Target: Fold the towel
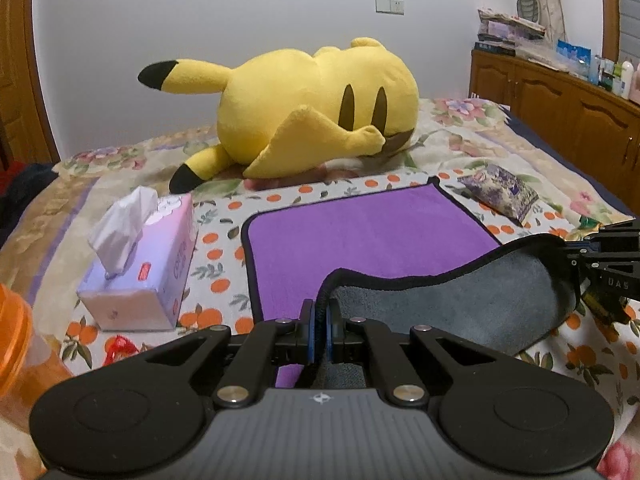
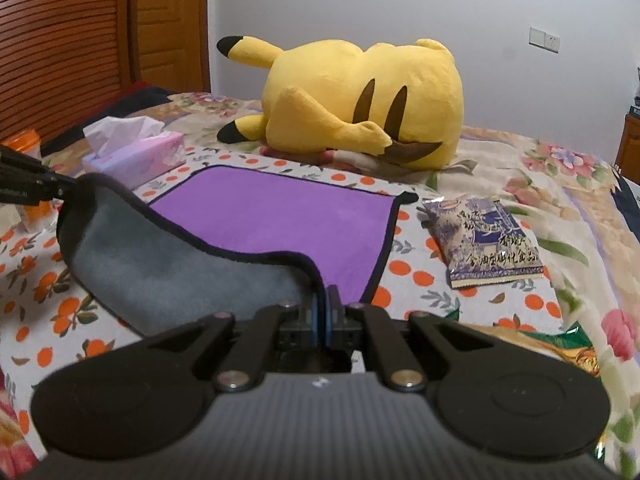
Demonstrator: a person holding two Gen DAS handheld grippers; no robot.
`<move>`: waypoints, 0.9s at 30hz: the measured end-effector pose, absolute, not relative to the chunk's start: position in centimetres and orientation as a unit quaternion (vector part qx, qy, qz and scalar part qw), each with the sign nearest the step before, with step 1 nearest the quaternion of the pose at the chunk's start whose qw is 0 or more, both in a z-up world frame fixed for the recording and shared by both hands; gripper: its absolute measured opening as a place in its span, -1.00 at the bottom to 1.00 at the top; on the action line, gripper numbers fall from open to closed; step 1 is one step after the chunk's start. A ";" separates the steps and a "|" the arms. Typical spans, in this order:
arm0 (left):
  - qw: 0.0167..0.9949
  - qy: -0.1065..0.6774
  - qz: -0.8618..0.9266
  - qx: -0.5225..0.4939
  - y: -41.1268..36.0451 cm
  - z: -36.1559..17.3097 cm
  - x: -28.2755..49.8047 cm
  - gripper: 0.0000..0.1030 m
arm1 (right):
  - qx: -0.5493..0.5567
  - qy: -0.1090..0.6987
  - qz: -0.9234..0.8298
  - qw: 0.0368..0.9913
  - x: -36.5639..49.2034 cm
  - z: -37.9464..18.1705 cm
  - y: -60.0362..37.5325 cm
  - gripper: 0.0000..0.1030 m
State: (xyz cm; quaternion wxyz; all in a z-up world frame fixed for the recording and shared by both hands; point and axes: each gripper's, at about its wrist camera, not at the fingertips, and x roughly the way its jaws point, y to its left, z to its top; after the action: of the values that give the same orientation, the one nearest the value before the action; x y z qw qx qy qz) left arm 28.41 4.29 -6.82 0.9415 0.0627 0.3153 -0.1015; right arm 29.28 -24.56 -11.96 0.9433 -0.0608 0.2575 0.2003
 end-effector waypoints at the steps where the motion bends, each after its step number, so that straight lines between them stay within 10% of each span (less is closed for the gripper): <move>1: 0.942 0.313 -0.101 0.063 4.3 -6.7 28.5 -0.89 | -0.061 0.256 0.200 0.944 29.4 -11.8 -24.6 -0.92; 27: 0.959 0.262 -0.087 0.059 3.5 -3.1 32.6 -0.89 | -0.079 0.223 0.183 0.954 33.6 -8.3 -23.9 -0.92</move>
State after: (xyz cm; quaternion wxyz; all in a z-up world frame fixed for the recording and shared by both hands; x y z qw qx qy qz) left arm 32.55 3.48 -3.15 0.9592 0.0591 0.2621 -0.0874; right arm 33.64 -23.93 -8.35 0.9541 -0.0791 0.2234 0.1830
